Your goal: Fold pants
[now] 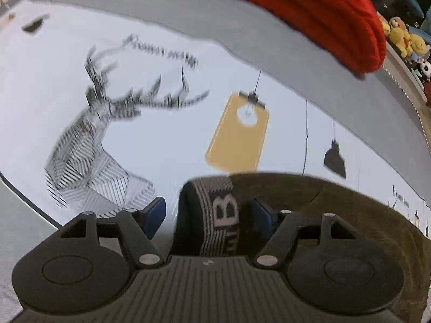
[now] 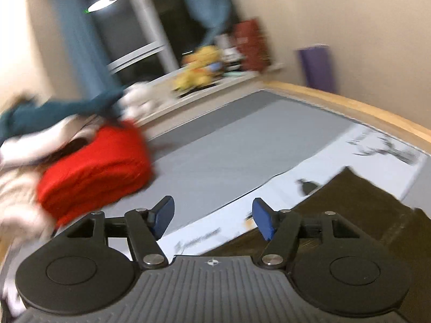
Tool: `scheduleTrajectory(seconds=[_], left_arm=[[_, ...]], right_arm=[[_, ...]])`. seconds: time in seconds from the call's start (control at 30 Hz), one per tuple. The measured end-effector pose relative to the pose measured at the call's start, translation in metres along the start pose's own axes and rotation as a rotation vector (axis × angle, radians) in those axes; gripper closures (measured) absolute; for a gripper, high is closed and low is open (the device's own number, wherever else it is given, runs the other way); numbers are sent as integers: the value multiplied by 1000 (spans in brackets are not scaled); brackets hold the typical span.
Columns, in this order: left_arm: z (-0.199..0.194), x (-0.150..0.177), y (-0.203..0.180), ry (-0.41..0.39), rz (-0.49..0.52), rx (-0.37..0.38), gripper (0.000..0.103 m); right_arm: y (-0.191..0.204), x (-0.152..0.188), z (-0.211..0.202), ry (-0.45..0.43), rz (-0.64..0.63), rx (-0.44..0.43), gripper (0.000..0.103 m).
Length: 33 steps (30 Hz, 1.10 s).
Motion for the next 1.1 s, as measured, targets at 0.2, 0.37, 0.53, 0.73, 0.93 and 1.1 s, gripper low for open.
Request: scheduleTrajectory(seconds=[0.2,0.37,0.53,0.73,0.93,1.1], left_arm=[[13,15,-16,-43,152,-29,37],[7,7,-18,-88,226,-73,64],[1,-2,6,-75,173,-134,55],[-47,-2,5,-92,123,-89,38],[-101,32,0,-83,171,-103,37],[-158,90,13,-104,248,-56,24]], right_arm=[[12,47,40,146,-74,26,38],[22,54,58,172,-102,49,38],[31,60,58,161,-163,44,39],[32,65,42,127,-243,40,39],[32,46,-18,63,-276,-23,38],[15,49,-82,-22,-372,-51,37]])
Point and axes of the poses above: each gripper's, at about its wrist camera, not at the fingertips, and z roughly the way its jaws point, y to its left, x to its underside, the point moved 6 cm from there along z, roughly the way its jaws point, and after that the axes turned 7 degrees about y, right-handed, at the moved point
